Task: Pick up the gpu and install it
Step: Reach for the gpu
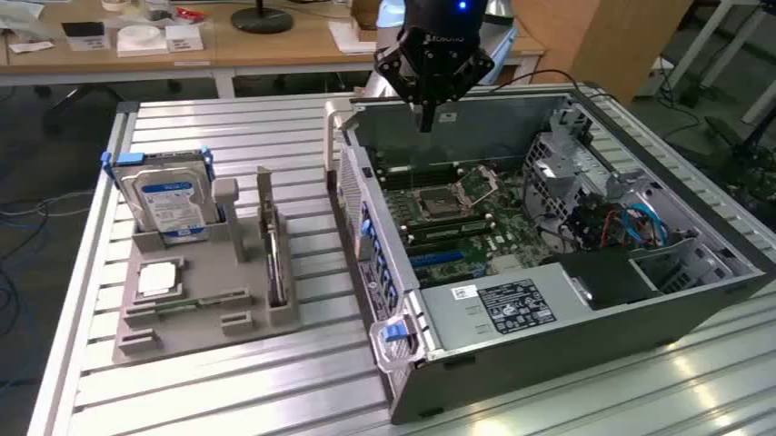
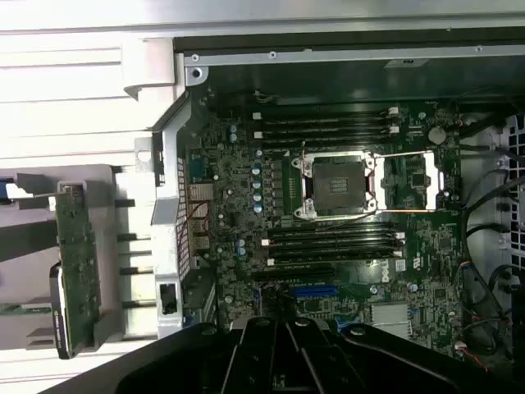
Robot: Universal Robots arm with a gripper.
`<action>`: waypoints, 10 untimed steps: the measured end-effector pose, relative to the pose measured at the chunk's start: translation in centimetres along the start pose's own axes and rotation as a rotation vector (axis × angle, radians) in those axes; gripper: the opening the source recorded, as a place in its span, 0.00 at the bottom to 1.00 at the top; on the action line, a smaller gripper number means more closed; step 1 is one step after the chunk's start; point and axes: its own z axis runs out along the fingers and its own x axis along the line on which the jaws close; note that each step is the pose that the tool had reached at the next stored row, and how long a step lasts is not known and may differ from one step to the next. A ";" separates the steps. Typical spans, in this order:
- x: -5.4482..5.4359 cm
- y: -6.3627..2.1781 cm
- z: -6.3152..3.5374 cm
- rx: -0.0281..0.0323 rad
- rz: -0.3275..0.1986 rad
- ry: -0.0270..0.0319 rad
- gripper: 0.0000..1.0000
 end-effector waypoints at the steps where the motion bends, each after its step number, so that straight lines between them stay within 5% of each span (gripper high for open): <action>1: 0.0 0.00 0.00 -0.0001 0.000 0.0000 0.11; 10: 0.9 -0.07 -0.03 0.0000 0.000 0.0001 0.11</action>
